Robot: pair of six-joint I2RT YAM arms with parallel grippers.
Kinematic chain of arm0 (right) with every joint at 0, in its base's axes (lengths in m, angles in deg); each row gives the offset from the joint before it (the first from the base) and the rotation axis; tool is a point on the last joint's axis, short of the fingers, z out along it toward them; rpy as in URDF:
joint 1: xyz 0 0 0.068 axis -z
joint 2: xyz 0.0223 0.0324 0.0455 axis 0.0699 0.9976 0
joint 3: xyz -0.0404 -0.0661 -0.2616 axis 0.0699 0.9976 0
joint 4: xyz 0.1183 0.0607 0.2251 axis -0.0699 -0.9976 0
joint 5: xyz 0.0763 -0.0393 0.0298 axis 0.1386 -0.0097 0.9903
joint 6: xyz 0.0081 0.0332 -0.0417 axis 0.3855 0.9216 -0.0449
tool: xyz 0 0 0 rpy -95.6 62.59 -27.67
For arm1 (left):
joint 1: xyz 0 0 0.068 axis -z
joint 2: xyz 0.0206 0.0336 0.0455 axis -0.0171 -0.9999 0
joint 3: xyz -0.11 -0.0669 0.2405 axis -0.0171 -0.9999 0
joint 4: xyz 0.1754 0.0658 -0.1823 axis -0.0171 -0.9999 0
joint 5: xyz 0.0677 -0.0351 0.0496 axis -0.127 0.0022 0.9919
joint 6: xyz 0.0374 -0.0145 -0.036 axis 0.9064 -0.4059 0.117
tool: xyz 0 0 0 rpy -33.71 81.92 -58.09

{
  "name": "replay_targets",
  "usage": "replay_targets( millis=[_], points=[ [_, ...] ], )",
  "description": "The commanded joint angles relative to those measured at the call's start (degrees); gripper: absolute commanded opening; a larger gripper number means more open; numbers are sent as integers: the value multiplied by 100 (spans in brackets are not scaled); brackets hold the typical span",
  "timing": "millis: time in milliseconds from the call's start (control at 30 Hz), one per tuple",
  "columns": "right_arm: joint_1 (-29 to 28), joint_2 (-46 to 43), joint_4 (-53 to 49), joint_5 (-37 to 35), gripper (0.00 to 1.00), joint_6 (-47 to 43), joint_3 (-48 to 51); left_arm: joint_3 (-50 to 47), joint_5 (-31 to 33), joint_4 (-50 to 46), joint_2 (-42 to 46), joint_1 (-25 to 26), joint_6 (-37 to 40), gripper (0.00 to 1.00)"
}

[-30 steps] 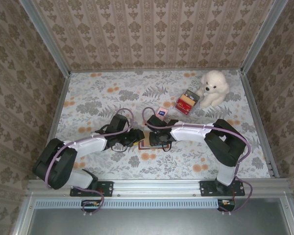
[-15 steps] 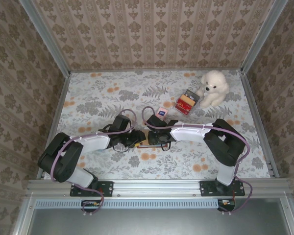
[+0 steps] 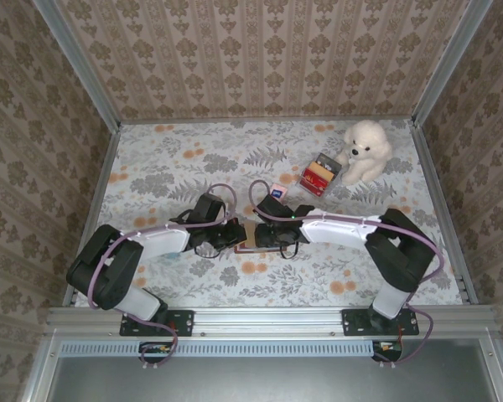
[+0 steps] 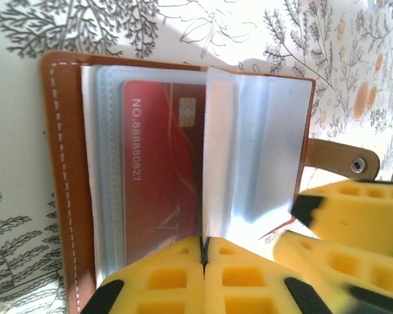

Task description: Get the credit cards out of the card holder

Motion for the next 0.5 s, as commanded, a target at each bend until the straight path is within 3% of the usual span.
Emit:
replay_targets(
  millis=[0, 167, 333, 467],
  points=[
    [18, -652, -648, -498, 48, 151, -119, 104, 135, -588, 153, -150, 454, 2],
    [54, -1322, -1143, -1018, 55, 337, -127, 227, 283, -1706, 582, -372, 1010, 0],
    [120, -1905, -1309, -1381, 69, 541, -118, 518, 610, -3011, 1065, -517, 1659, 0],
    [150, -2183, -1555, -2043, 77, 809, -155, 798, 890, -3682, 1156, -536, 1999, 2]
  ],
)
